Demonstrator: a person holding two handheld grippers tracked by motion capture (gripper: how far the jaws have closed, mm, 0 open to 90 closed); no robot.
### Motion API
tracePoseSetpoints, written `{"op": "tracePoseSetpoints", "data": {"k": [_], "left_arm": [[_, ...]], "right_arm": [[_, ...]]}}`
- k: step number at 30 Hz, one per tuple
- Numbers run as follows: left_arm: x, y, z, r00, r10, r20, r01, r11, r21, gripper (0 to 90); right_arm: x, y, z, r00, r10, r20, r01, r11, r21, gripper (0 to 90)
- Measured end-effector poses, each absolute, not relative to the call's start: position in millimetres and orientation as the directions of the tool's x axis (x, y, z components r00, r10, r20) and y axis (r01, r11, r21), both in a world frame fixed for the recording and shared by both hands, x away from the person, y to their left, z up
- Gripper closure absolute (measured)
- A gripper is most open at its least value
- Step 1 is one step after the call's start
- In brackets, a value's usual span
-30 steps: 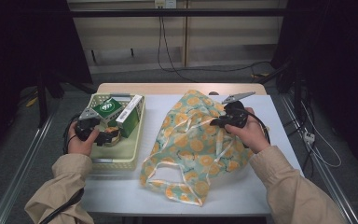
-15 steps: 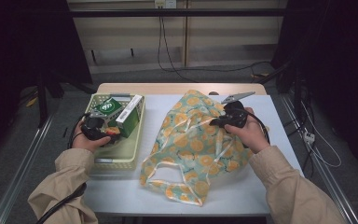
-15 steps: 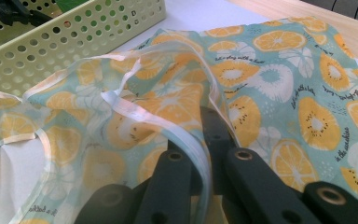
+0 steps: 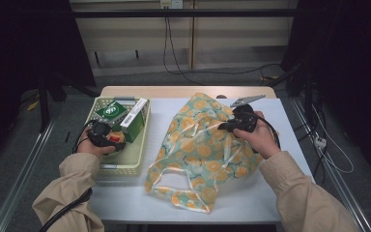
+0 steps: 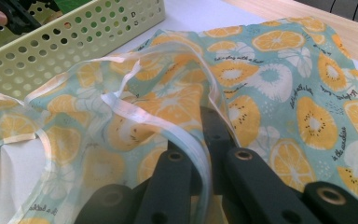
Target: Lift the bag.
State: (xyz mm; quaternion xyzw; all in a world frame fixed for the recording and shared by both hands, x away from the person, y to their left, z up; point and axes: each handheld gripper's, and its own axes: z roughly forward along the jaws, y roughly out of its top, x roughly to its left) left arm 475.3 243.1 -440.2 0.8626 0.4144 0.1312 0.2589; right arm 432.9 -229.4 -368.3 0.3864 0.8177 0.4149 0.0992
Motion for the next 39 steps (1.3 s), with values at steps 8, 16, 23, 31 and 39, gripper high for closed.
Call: {"op": "tracePoseSetpoints", "data": {"k": [8,16,23,31,39], "left_arm": [[472,243,-420,0.632,0.774,-0.025,0.620,-0.486,0.616,20.5],[469,248,-399,0.625,0.780,-0.024,0.602,-0.462,0.651,20.5],[463,249,-373,0.626,0.779,-0.018,0.583,-0.453,0.675,20.6],[453,228,-345,0.686,0.725,-0.059,0.526,-0.439,0.729,20.5],[435,185,-328,0.773,0.631,-0.073,0.447,-0.459,0.767,20.5]], "right_arm": [[433,-230,-369,-0.680,0.716,0.161,0.552,0.355,0.755,90.0],[433,-227,-370,-0.681,0.714,0.160,0.553,0.358,0.752,90.0],[434,-226,-371,-0.679,0.717,0.158,0.555,0.359,0.751,90.0],[433,-223,-372,-0.684,0.713,0.153,0.551,0.367,0.750,90.0],[434,-221,-372,-0.677,0.720,0.155,0.559,0.364,0.745,90.0]]}}
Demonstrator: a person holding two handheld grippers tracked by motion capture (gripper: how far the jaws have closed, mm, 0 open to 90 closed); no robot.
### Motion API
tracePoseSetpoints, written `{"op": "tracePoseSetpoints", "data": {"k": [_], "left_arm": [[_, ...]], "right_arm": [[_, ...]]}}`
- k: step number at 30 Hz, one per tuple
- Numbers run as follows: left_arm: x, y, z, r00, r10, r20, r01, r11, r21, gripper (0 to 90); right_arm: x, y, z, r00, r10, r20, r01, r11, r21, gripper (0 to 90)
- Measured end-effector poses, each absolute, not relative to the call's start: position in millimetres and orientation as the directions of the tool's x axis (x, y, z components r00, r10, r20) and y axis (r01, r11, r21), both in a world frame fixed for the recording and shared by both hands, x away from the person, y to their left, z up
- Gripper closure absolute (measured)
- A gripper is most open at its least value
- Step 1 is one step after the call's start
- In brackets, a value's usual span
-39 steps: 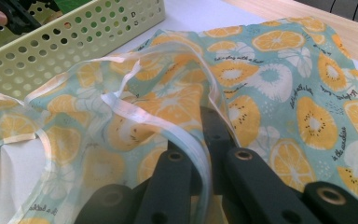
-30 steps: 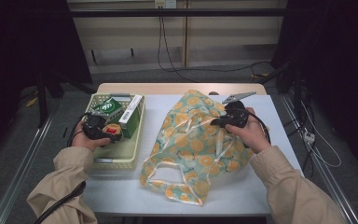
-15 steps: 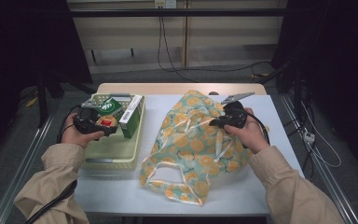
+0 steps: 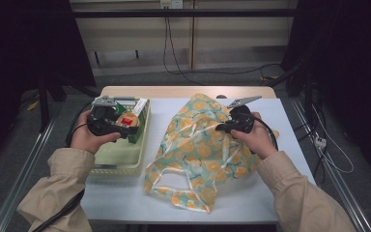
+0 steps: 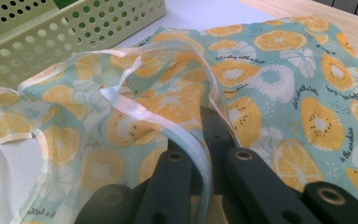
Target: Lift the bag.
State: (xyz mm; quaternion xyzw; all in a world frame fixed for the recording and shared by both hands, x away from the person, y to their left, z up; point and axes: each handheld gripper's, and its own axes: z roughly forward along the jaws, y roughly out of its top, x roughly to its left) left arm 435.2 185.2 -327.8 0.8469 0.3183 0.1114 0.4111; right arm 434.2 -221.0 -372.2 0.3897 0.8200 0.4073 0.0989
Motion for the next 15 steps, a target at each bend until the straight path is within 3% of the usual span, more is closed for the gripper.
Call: {"op": "tracePoseSetpoints", "data": {"k": [15], "left_arm": [[407,104,-340,0.883,0.461,-0.091,0.340,-0.494,0.800,20.5]], "right_arm": [[440,-208,-374,-0.677,0.721,0.149,0.564,0.377,0.734,90.0]]}}
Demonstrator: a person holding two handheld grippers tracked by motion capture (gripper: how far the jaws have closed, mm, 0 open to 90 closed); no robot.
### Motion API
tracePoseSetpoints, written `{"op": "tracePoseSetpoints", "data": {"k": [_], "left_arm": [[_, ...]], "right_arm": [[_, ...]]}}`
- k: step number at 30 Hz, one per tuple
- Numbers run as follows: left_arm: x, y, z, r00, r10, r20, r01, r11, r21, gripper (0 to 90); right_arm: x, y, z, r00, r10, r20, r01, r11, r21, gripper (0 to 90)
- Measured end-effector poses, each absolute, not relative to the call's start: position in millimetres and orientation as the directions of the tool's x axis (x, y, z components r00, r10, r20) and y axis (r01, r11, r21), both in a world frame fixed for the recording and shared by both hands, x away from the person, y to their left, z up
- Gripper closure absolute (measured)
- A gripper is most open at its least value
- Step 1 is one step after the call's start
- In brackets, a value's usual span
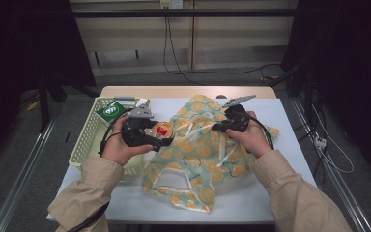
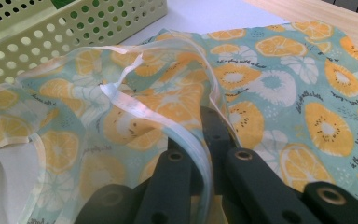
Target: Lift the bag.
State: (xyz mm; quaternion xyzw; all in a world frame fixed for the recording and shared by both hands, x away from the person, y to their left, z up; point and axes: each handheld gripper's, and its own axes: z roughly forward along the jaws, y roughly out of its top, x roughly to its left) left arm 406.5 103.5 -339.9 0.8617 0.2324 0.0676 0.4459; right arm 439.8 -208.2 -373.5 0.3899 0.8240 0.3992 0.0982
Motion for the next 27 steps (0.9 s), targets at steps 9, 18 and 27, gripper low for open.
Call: {"op": "tracePoseSetpoints", "data": {"k": [9,18,27], "left_arm": [[396,74,-358,0.905,0.416,-0.092,0.315,-0.508,0.802,20.5],[389,48,-371,0.929,0.364,-0.071,0.278,-0.555,0.784,20.5],[392,28,-392,0.931,0.353,-0.096,0.292,-0.559,0.776,20.5]], "right_arm": [[442,-198,-370,-0.678,0.720,0.148,0.561,0.377,0.737,90.0],[443,-197,-371,-0.674,0.724,0.151,0.567,0.375,0.734,90.0],[442,-201,-370,-0.673,0.722,0.159,0.567,0.367,0.737,90.0]]}}
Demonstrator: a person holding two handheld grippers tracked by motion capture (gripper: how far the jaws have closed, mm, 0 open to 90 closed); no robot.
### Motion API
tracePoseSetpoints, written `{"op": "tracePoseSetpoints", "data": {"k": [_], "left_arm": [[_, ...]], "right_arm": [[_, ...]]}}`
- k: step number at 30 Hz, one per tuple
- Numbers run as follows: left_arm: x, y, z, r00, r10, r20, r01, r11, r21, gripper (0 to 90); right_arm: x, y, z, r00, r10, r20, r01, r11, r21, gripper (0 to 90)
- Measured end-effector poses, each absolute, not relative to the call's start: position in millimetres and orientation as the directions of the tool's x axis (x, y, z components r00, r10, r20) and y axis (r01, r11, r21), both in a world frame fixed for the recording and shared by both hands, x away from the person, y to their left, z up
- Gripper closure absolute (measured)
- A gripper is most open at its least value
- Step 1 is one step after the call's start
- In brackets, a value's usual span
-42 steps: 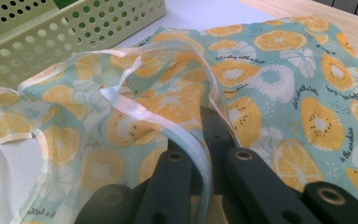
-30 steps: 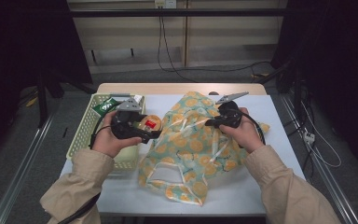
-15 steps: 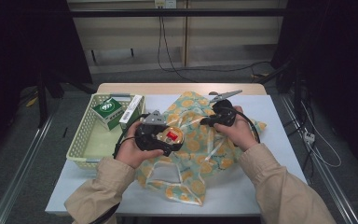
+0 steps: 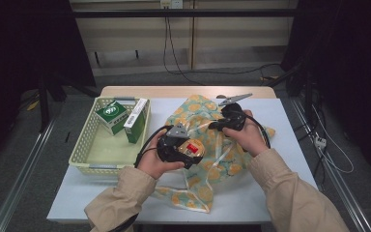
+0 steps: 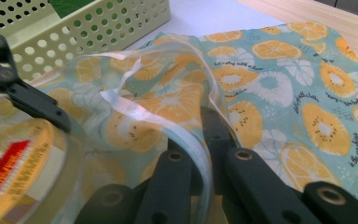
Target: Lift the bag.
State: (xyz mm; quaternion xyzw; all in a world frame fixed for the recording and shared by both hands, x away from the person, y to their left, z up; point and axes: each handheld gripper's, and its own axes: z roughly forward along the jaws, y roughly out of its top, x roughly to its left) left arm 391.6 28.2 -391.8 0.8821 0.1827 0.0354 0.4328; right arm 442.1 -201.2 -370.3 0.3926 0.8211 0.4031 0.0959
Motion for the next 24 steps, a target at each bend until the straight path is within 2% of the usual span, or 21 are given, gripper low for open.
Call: {"op": "tracePoseSetpoints", "data": {"k": [10,17,24], "left_arm": [[399,12,-416,0.931,0.357,-0.075,0.290,-0.600,0.745,20.5],[417,10,-419,0.904,0.427,-0.021,0.298,-0.593,0.748,20.5],[435,9,-410,0.876,0.482,-0.004,0.312,-0.562,0.766,20.5]], "right_arm": [[438,-211,-369,-0.663,0.730,0.168,0.574,0.352,0.739,90.0],[431,-216,-366,-0.671,0.724,0.160,0.568,0.364,0.738,90.0],[426,-218,-365,-0.683,0.712,0.165,0.568,0.374,0.733,90.0]]}}
